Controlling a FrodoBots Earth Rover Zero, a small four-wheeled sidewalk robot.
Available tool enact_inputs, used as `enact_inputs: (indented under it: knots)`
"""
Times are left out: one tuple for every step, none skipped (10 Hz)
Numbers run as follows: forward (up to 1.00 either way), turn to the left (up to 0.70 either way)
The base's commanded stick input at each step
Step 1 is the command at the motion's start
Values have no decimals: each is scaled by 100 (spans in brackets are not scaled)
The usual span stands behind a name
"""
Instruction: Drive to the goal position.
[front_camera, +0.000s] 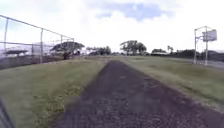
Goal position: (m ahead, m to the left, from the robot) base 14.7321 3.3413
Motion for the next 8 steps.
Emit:
enact_inputs:
  knots:
    - [85, 0]
    - [85, 0]
    - [85, 0]
    - [85, 0]
    - [85, 0]
    - [85, 0]
    - [85, 0]
    - [85, 0]
